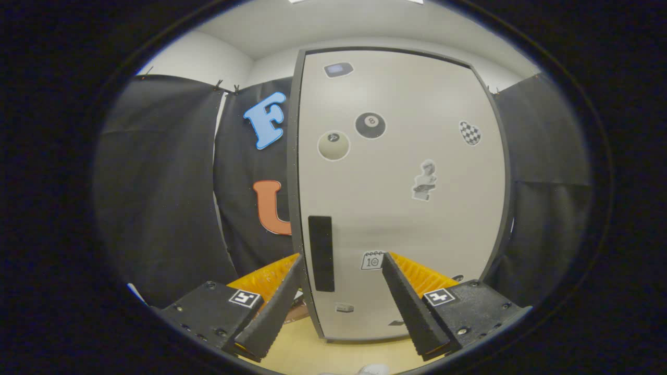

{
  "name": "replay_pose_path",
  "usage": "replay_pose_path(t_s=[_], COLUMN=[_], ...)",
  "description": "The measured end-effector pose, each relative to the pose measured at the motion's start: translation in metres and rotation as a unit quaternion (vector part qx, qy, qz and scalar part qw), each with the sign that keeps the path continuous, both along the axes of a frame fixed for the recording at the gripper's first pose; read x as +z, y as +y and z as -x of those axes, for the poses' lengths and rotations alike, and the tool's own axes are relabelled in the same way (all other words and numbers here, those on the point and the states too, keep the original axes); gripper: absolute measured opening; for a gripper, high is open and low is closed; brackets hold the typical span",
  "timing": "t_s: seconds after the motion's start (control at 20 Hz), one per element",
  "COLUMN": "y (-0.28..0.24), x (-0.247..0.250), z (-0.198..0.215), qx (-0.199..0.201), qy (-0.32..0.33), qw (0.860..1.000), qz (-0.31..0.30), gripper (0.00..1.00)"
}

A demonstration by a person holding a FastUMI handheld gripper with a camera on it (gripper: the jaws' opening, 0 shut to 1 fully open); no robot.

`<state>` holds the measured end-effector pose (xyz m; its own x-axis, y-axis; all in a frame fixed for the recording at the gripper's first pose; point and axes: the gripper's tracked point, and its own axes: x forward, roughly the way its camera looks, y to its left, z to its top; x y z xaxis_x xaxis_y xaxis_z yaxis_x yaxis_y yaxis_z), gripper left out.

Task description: Open the shoe cabinet door, grab the shoes and put them into the shoe cabinet, then close the shoe cabinet door.

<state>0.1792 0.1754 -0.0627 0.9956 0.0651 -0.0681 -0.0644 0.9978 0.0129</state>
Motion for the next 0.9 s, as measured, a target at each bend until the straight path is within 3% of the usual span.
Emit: replay_pose_path(t_s=[0.35,0.75,0.9], y=[0.012,0.019,0.017], x=[-0.020,-0.030,-0.031], z=[-0.065,-0.075,-0.076], qx=[-0.019,-0.030,-0.032], qy=[0.020,0.028,0.033], qw=[1.000,0.999,0.999], qz=[-0.006,-0.011,-0.004], gripper=[0.86,0.41,0.35])
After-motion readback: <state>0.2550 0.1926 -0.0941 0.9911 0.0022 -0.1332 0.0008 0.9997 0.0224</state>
